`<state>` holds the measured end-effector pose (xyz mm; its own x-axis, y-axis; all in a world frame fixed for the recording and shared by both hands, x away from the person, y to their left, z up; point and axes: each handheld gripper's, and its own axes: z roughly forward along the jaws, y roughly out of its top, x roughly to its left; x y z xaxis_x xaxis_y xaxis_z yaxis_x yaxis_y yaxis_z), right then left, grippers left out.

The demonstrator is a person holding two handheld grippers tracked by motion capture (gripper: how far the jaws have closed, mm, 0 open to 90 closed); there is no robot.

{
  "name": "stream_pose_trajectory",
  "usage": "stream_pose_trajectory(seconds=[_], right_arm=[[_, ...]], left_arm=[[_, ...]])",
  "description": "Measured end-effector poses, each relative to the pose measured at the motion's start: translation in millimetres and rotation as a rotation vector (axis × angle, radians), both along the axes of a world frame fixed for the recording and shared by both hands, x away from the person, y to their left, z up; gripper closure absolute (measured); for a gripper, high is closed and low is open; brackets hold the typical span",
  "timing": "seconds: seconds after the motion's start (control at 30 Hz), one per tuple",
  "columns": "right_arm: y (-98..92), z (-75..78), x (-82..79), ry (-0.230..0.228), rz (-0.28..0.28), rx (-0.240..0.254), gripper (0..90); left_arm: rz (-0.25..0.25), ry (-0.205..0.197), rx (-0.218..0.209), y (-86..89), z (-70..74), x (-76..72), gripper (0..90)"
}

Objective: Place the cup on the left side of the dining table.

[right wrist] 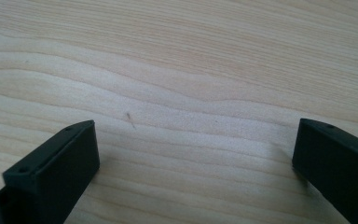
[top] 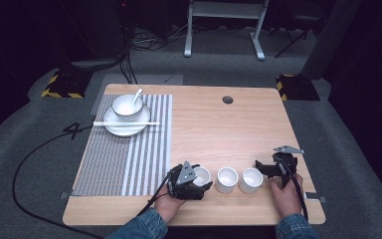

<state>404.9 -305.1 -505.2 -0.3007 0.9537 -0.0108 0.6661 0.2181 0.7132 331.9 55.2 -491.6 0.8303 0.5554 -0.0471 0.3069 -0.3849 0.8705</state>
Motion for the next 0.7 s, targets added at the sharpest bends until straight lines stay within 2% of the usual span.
stream_pose_trajectory(seconds=[0.43, 0.7], right_arm=[[0.0, 0.0, 0.0, -0.001, -0.001, 0.000, 0.4], [0.0, -0.1, 0.0, -0.001, -0.001, 0.000, 0.4]], left_arm=[[0.013, -0.011, -0.016, 18.2, 31.8, 7.7, 27.3], [0.055, -0.021, -0.027, 36.1, 45.0, 19.4, 27.4]])
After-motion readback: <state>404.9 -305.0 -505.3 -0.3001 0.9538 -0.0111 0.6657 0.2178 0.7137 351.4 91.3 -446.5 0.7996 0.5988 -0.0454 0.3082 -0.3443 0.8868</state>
